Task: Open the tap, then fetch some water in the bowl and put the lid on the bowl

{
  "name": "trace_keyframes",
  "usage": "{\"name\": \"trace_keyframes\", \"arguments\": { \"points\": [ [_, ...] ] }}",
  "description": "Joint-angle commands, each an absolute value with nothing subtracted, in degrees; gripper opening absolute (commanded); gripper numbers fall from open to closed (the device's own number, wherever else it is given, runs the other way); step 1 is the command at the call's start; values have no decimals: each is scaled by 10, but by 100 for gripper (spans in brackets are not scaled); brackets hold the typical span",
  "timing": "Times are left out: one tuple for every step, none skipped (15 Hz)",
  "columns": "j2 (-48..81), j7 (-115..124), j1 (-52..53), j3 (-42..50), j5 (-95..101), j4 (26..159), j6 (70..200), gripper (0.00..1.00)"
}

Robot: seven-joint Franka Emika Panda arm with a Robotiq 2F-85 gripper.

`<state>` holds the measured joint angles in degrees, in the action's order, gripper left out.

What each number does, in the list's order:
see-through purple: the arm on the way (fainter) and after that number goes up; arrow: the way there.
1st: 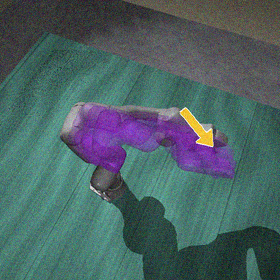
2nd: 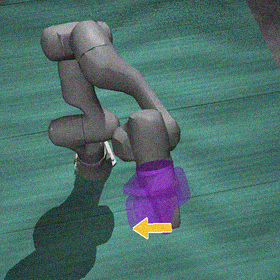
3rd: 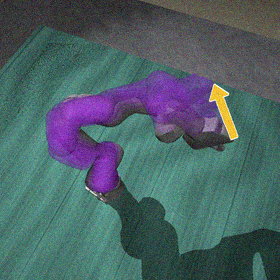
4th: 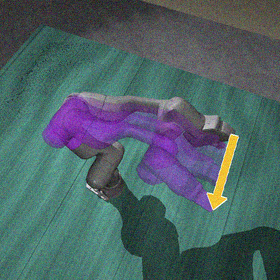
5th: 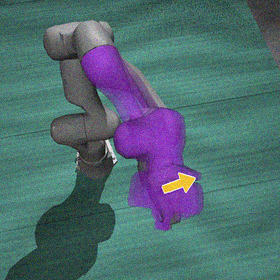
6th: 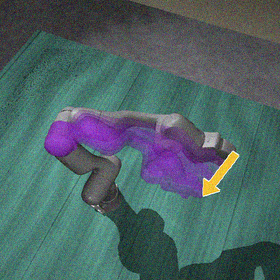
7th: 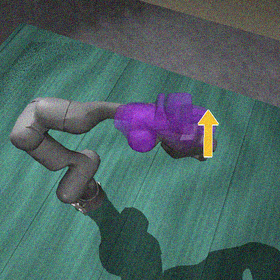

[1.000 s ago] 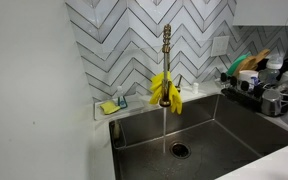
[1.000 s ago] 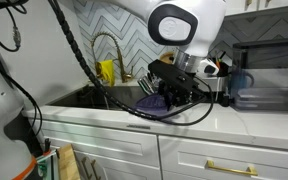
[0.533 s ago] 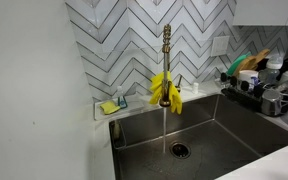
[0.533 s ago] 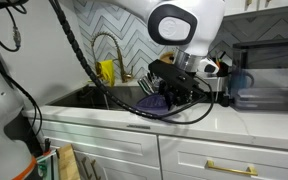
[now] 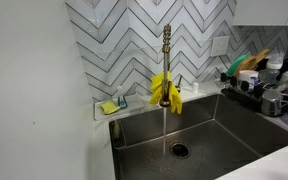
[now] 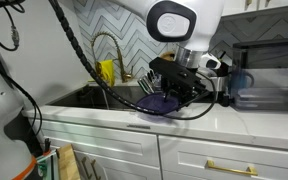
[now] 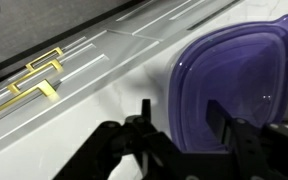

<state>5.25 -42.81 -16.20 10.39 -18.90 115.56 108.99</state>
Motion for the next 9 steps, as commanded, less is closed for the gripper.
{"name": "trace_keyframes", "arguments": {
  "points": [
    [35,-416,-154,108,-181,1169,1103,92],
    [32,-413,-153,108,-178,1169,1099,99],
    [24,-405,-149,106,-171,1169,1095,100],
    [15,-394,-144,104,-159,1171,1097,100],
    [4,-381,-139,101,-145,1172,1095,100],
    [-11,-371,-133,98,-129,1172,1091,100],
    [-24,-358,-126,95,-113,1171,1092,100],
    [-39,-339,-118,92,-91,1168,1088,100],
    [-53,-320,-111,87,-74,1163,1081,100]
  ]
}}
